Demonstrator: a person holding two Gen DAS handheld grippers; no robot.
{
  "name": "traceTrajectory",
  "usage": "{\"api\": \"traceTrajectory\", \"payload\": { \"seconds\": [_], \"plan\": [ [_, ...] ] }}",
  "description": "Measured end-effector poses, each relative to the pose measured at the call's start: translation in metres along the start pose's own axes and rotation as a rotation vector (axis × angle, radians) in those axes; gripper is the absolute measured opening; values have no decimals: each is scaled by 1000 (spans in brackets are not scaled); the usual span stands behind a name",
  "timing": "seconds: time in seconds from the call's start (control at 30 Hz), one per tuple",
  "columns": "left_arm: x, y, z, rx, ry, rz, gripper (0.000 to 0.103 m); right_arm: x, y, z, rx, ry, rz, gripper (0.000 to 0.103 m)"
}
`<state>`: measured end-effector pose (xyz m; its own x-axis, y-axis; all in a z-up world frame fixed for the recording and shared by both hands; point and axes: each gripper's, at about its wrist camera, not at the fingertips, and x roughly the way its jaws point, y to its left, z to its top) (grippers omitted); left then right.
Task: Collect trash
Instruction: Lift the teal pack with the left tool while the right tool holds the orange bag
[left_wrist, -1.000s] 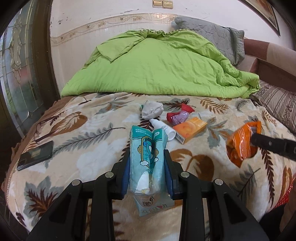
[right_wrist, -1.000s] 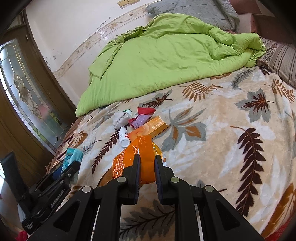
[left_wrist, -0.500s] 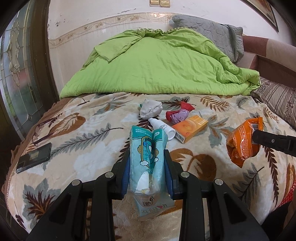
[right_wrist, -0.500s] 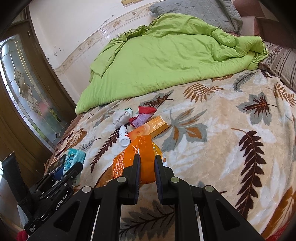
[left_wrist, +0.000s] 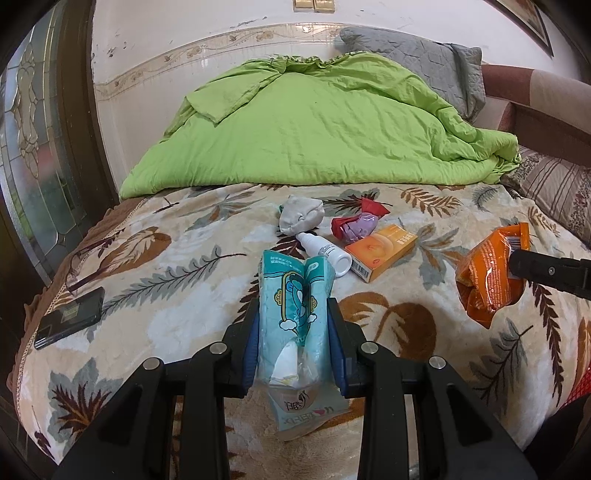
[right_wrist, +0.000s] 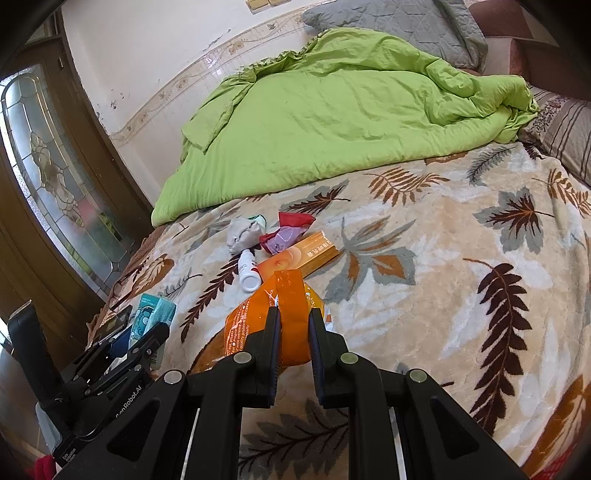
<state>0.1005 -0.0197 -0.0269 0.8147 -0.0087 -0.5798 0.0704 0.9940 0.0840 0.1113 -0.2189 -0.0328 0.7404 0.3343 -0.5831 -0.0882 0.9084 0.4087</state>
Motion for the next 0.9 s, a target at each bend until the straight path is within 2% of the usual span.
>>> {"api": "traceTrajectory", "payload": {
  "seconds": [0.4,0.67,0.8,0.9],
  "plan": [
    [-1,-4,-1,7,-2,4,31,-1,0,0,0,-1,-1,16],
    [0,-16,-3,12,8,-29,31,-10,-4,2,18,-15,2,16],
    [-6,-22,-1,3,10,-87,31,-21,-8,0,33,-27,8,16],
    [-19,-36,0,34,-8,-144,31,-41,-15,-1,44,-53,9,16]
  ]
}}
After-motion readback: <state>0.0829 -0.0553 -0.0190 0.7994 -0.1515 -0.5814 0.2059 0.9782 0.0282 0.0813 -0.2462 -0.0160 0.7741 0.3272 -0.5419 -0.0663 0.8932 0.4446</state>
